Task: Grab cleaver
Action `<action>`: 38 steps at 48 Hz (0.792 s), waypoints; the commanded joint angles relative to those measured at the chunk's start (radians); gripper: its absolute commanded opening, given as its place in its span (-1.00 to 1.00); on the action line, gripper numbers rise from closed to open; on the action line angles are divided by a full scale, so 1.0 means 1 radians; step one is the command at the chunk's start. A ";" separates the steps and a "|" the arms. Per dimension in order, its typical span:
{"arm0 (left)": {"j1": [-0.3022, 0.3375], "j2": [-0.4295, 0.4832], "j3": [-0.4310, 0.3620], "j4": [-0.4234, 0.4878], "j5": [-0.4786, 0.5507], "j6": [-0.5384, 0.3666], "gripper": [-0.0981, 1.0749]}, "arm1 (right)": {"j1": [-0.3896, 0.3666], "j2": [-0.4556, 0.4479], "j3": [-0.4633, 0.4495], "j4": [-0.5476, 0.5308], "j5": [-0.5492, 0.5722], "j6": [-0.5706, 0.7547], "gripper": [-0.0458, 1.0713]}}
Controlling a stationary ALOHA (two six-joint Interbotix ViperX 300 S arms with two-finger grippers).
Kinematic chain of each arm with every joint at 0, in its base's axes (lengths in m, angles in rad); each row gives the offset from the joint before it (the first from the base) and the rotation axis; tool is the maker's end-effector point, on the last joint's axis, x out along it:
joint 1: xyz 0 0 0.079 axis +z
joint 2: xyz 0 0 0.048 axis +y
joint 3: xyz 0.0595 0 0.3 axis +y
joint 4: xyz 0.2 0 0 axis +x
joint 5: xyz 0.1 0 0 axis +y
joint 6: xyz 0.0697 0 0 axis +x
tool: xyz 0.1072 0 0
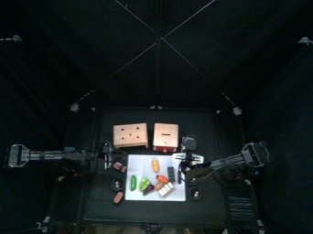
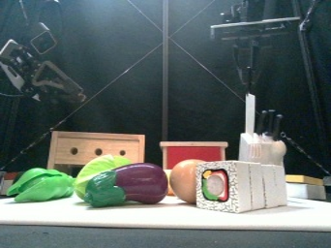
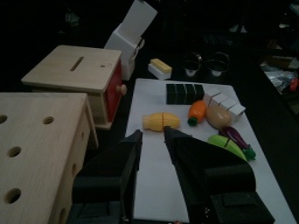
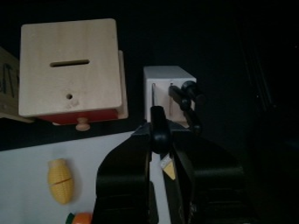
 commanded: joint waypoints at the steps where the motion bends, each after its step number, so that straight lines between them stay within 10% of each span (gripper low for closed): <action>1: 0.002 0.003 -0.011 -0.003 -0.003 0.002 0.38 | 0.006 -0.041 -0.025 -0.009 0.009 0.002 -0.17; 38: 0.002 0.002 -0.011 -0.006 -0.003 -0.002 0.38 | 0.117 -0.066 -0.064 -0.098 0.057 0.000 -0.17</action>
